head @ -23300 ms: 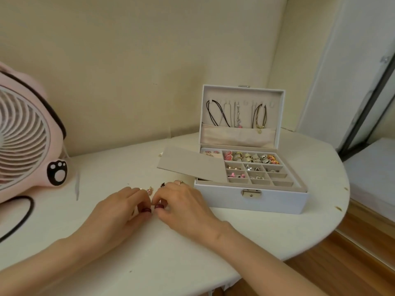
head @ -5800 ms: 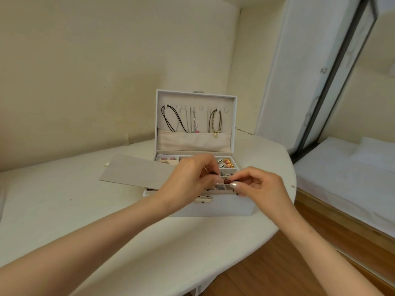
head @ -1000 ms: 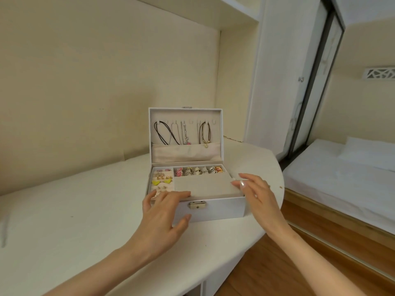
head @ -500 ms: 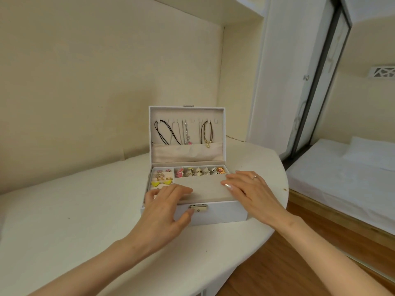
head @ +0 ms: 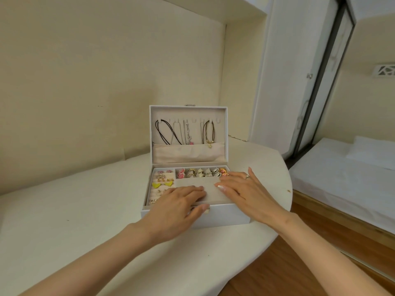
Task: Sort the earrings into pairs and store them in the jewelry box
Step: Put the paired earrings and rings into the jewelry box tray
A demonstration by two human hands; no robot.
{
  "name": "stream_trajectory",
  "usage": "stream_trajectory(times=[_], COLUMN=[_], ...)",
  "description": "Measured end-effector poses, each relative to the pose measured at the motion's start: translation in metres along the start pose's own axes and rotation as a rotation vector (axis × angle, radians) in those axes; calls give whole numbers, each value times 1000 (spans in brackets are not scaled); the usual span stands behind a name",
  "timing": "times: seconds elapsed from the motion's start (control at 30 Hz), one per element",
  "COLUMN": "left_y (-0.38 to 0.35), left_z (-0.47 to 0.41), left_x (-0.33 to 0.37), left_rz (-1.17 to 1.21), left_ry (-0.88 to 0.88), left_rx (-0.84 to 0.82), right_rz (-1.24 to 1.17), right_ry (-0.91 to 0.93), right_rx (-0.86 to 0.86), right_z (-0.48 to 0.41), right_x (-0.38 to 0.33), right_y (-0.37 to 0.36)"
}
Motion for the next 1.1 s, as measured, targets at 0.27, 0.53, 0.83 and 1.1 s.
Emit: stream_trajectory(times=[0.27,0.53,0.83,1.1], left_y=[-5,-5,0,-12], left_z=[-29,-30,-11,7], left_x=[3,4,9,34], left_rz=[-17,26,-105,-656], left_ry=[15,8,-29,-179], left_rx=[-144,-32,246,431], right_rz=[-69,-57,-852,-1320], right_ry=[-61,-107,-214,81], right_rx=[90,47,305,379], right_z=[-10,-18,-19,9], right_x=[4,11,9,-4], right_y=[-3,8,34,38])
Point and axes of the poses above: each hand's wrist, its own z-axis away from the middle knuckle, its own y-axis out of the back of the hand, x = y × z, the point moved 2 cm from there along -z, towards the middle knuckle, and after that the axes turned 9 degrees about -x, right-handed, at the moved point
